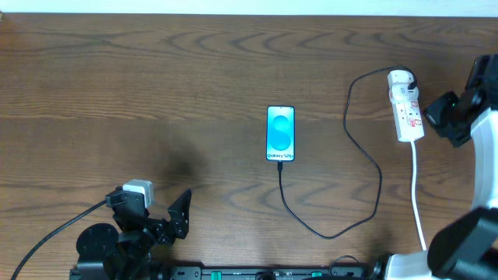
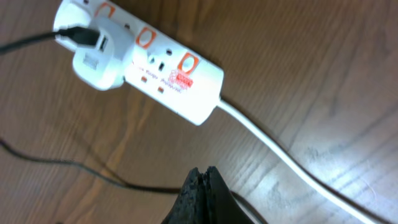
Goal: Plug charger to phone and switch on socket
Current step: 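Move the right gripper over the power strip's orange switch, then press the orange switch down with the right gripper tip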
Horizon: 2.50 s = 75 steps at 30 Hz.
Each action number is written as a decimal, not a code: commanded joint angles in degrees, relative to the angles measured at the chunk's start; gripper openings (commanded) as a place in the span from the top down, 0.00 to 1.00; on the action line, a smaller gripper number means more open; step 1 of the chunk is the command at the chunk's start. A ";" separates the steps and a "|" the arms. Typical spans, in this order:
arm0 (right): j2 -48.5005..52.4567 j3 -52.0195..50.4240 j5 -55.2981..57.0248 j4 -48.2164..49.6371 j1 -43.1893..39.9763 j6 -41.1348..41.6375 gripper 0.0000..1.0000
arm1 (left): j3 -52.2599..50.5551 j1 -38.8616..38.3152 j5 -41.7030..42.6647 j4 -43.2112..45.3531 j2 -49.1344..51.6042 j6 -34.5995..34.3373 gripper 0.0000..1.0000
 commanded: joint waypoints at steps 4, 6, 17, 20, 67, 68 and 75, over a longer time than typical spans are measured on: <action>10.40 9.33 -0.04 -0.68 -0.92 0.90 0.99 | 0.42 -0.17 0.70 0.04 -0.44 0.74 0.10; 13.51 11.45 -0.22 -0.48 -1.07 1.29 0.99 | 0.42 -0.17 0.72 0.04 -0.44 0.74 0.09; 22.75 12.90 -5.75 5.92 -1.14 2.29 0.99 | 0.42 -0.17 0.70 0.04 -0.44 0.74 0.09; 23.04 12.90 -5.77 8.20 -1.11 2.32 0.99 | 0.42 -0.17 0.70 0.04 -0.44 0.74 0.09; 18.67 13.16 -1.22 12.07 2.32 -1.42 0.99 | 0.42 -0.17 0.70 0.04 -0.44 0.74 0.09; 16.24 13.16 0.00 11.61 2.08 -1.40 0.99 | 0.42 -0.17 0.72 0.04 -0.44 0.74 0.10; 9.99 12.98 5.88 9.55 0.15 -1.36 0.99 | 0.42 -0.17 0.72 0.04 -0.44 0.74 0.09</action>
